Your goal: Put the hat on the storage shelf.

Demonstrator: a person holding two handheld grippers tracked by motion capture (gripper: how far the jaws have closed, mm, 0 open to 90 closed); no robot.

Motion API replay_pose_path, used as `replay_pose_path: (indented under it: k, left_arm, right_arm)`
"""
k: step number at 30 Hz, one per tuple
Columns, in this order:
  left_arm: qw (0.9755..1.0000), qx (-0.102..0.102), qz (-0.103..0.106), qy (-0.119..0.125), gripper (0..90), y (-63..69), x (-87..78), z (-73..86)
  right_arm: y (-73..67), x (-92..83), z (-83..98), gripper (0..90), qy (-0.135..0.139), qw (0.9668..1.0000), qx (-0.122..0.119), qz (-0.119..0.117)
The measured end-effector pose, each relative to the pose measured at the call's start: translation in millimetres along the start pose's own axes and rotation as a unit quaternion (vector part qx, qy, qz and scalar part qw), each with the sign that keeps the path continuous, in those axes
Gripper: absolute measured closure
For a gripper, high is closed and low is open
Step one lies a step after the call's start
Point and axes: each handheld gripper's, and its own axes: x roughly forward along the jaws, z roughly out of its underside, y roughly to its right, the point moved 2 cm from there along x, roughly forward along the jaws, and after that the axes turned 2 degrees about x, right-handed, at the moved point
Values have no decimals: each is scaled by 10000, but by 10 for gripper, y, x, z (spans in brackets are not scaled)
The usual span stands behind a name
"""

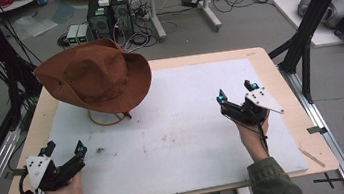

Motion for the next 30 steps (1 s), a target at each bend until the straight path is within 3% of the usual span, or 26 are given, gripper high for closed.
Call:
replay_pose_path:
  k: [5, 12, 18, 21, 24, 30]
  left_arm:
    - [10000, 41, 13, -29, 110, 19, 6, 1]
    - [10000, 33, -11, -7, 110, 20, 14, 1]
    - [10000, 9, -4, 5, 110, 8, 6, -2]
    - [10000, -5, -5, 17, 110, 3, 4, -4]
    - [10000, -24, -7, 18, 110, -6, 6, -3]
    - [10000, -48, -15, 21, 110, -13, -2, -6]
  right_arm:
    - [192, -151, 158, 115, -27, 9997, 159, 198]
    - [297, -236, 248, 115, -158, 9986, 382, 344]
    - [304, -265, 364, 115, -243, 9987, 218, 396]
    - [291, -269, 390, 115, -396, 9976, 102, 564]
    - [300, -299, 416, 115, -240, 9978, 78, 616]
    - [352, -318, 443, 115, -244, 9971, 190, 696]
